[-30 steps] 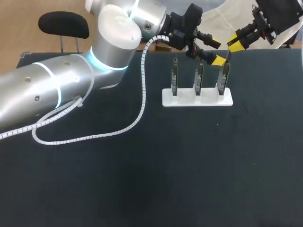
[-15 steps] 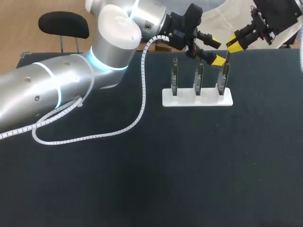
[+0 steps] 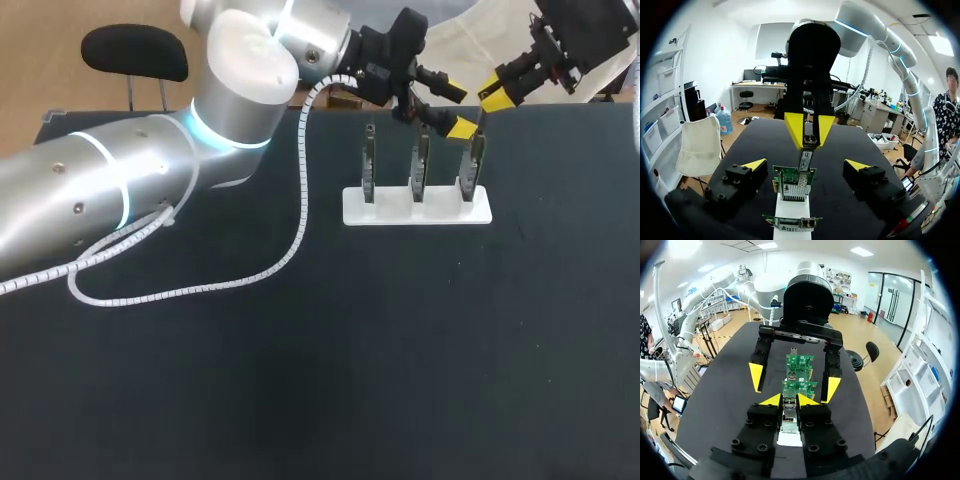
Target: Pick up the optical module with the left hand, and insert it into the network port with the right hand.
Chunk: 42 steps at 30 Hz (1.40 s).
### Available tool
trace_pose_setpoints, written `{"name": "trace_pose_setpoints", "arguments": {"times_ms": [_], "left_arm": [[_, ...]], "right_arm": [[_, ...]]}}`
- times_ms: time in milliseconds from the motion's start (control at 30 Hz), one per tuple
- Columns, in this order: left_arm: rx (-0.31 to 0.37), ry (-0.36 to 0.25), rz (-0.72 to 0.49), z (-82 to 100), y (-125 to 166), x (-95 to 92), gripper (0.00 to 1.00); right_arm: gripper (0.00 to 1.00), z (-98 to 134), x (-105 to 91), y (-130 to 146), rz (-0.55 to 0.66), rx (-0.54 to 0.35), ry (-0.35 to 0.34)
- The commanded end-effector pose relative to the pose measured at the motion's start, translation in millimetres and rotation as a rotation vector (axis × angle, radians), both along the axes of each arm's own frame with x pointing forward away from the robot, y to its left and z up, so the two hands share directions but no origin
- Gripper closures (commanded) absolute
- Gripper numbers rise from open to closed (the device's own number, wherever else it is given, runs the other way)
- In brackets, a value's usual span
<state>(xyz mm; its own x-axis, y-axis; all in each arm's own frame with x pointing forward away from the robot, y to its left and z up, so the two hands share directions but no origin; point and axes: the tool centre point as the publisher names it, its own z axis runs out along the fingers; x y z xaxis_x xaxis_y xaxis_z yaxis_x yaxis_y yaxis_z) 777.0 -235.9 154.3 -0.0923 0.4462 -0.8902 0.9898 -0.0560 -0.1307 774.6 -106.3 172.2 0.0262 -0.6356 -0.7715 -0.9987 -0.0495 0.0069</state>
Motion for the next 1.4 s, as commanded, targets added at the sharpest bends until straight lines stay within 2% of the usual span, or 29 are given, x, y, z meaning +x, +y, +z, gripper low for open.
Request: {"name": "trace_pose_setpoints", "arguments": {"times_ms": [33,1400], "left_arm": [[0.004,0.003,-0.004,0.3,-1.0,2.3,0.00],[0.004,0.003,-0.004,0.3,-1.0,2.3,0.00]], "right_arm": [[1.00,3.3,-0.1,-1.7,-0.003,0.010,-0.001],[1.00,-4.0,-1.8,1.5,-0.011,0.008,-0.003]]}}
